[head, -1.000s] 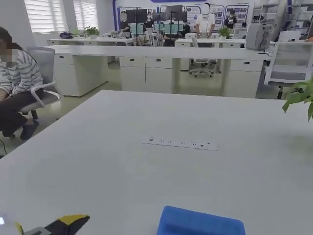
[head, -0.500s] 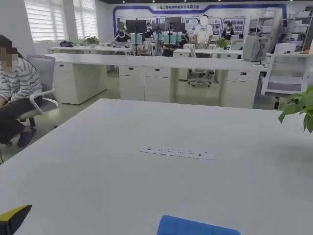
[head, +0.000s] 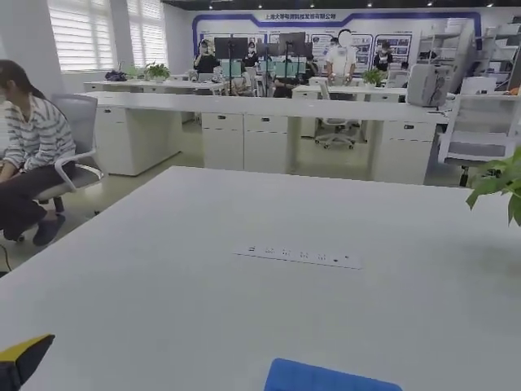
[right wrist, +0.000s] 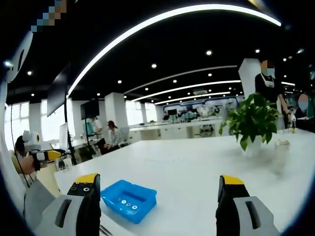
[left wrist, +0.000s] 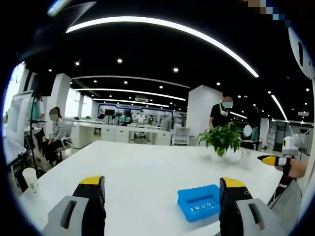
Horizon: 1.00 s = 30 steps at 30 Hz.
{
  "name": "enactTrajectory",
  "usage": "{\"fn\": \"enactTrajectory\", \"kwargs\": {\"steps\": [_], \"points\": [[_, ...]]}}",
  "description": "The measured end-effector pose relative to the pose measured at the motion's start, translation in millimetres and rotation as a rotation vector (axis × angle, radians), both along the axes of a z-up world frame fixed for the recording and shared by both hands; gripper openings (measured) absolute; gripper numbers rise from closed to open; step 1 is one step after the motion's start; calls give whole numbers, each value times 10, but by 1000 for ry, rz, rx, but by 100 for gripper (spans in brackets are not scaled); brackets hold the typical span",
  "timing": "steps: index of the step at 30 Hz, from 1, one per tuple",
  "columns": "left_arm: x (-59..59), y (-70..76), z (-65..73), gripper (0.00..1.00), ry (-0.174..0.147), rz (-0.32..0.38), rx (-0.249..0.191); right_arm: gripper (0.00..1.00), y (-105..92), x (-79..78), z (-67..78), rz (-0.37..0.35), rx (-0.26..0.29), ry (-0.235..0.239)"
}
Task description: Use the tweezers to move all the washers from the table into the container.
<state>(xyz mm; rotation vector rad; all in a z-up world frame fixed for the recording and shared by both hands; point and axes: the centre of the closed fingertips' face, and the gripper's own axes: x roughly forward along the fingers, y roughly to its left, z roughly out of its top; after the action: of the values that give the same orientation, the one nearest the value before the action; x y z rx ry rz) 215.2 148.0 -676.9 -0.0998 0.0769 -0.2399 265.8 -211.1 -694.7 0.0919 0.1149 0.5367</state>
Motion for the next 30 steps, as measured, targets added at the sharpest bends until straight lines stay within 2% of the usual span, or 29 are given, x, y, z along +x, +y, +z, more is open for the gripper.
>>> {"fn": "enactTrajectory", "kwargs": {"steps": [5,7,9,18,30], "points": [[27,-28,28,99,-8,2,3,99,26,5,-55,3,-1,14],[25,-33,-14,99,10,-4,23,99,24,11,-83,2,2,22],[15,-39,-28,99,9,-8,41,99,27,11,-90,1,3,27],[10,-23,-32,99,13,-9,29,99,3,12,-141,-6,-1,45],[14,-40,-48,99,20,-17,42,99,15,11,-175,-8,-12,56]]}}
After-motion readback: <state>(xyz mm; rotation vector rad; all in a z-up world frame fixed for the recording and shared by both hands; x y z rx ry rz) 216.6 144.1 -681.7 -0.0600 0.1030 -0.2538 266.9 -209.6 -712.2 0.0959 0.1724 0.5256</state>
